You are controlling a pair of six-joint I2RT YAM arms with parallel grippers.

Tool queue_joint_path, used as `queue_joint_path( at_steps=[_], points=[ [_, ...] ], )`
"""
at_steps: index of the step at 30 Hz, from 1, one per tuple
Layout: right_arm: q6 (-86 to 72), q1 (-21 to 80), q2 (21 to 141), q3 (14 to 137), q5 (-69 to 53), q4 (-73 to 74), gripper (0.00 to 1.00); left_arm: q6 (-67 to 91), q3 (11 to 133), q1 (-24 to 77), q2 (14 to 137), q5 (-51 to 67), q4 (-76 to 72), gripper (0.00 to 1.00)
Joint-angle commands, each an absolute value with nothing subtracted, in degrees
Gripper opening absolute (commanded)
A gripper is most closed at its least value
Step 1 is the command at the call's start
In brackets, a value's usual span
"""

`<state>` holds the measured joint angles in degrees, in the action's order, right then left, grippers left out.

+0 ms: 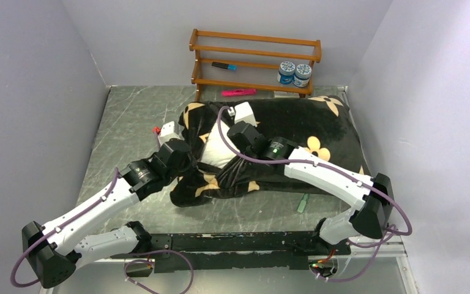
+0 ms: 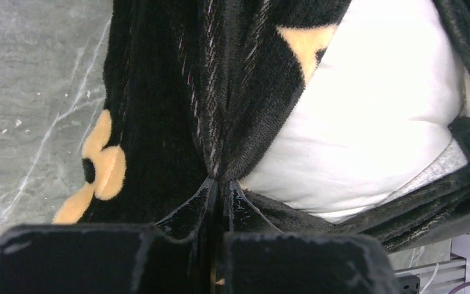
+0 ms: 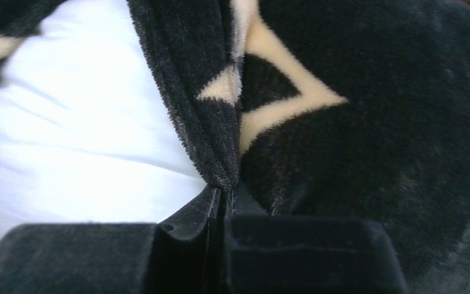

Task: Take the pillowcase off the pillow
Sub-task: Remove the pillow from the pillowcase.

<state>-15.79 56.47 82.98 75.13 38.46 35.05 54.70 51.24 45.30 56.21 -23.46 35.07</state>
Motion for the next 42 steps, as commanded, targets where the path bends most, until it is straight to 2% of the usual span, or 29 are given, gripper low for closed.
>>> queue_joint_path(
  at_steps=[1,8,18,21,32,38,42],
  points=[
    [-11.87,52.16,78.76,75.23,46.14,40.85,0.00,51.17,55.15,42.62,56.60,-31.84,45.76,0.05],
    [-11.30,49.44,76.08,73.31,44.58,40.12,0.00,49.66,56.94,40.62,55.04,-35.30,49.99,0.05],
    [-11.10,48.86,74.67,68.57,34.14,35.00,0.00,57.26,37.09,34.76,50.04,-26.57,44.61,0.05],
    [-10.39,49.13,74.58,69.17,30.80,33.86,0.01,54.02,36.82,34.45,52.57,-21.81,41.76,0.05],
    [-10.73,58.03,77.53,78.70,24.92,33.70,0.22,51.71,37.02,34.45,50.99,-12.92,33.31,0.05],
    [-14.24,62.58,80.47,84.34,21.81,33.46,0.37,52.35,36.15,34.41,50.74,-11.72,32.34,0.05],
    [-16.06,66.20,83.07,87.10,19.73,32.74,0.41,53.37,35.78,34.45,50.18,-11.62,32.58,0.05]
  ],
)
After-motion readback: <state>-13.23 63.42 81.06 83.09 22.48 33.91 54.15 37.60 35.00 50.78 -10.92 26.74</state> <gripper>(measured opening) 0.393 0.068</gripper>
